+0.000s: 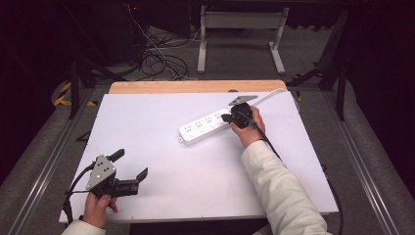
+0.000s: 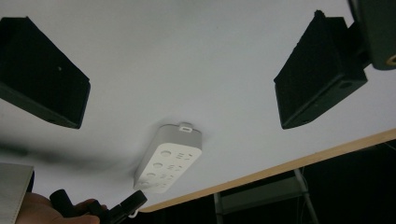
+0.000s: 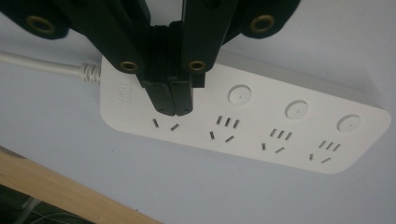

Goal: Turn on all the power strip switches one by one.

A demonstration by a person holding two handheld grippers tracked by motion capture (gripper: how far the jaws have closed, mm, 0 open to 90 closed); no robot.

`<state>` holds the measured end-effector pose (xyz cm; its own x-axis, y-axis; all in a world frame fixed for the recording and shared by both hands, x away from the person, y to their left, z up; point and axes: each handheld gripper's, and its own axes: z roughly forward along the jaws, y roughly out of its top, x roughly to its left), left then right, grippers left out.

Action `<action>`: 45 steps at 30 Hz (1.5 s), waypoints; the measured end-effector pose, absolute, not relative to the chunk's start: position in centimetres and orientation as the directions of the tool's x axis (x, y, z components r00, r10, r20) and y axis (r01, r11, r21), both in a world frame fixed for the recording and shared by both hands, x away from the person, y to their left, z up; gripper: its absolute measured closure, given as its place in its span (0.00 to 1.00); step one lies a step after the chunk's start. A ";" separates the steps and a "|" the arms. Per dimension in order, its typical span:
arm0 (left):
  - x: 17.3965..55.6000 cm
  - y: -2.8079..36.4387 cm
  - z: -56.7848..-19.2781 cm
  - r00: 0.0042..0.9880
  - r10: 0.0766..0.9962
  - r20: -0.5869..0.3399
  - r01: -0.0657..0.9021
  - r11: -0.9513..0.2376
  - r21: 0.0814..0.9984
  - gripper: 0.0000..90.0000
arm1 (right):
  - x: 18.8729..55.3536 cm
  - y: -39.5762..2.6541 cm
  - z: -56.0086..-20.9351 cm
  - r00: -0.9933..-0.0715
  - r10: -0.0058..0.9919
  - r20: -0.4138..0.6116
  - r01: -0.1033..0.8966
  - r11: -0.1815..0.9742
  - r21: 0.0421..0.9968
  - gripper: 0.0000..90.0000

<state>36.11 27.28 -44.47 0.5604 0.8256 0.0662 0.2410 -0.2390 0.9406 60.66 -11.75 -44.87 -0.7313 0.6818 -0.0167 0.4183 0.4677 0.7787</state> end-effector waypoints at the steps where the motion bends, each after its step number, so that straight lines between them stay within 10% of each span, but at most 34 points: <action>1: 36.1 27.3 -44.5 0.561 0.825 0.066 0.242 -0.239 0.941 0.04 | 60.7 -11.7 -45.0 -0.731 0.682 -0.017 0.420 0.468 0.778 1.00; 45: 36.2 27.3 -44.5 0.568 0.821 0.061 0.247 -0.240 0.939 0.04 | 61.0 -11.1 -46.6 -0.676 0.736 0.031 0.467 0.395 0.792 1.00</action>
<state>36.17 27.30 -44.53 0.5675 0.8211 0.0611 0.2468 -0.2405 0.9388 61.05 -11.14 -46.58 -0.6758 0.7364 0.0313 0.4666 0.3945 0.7916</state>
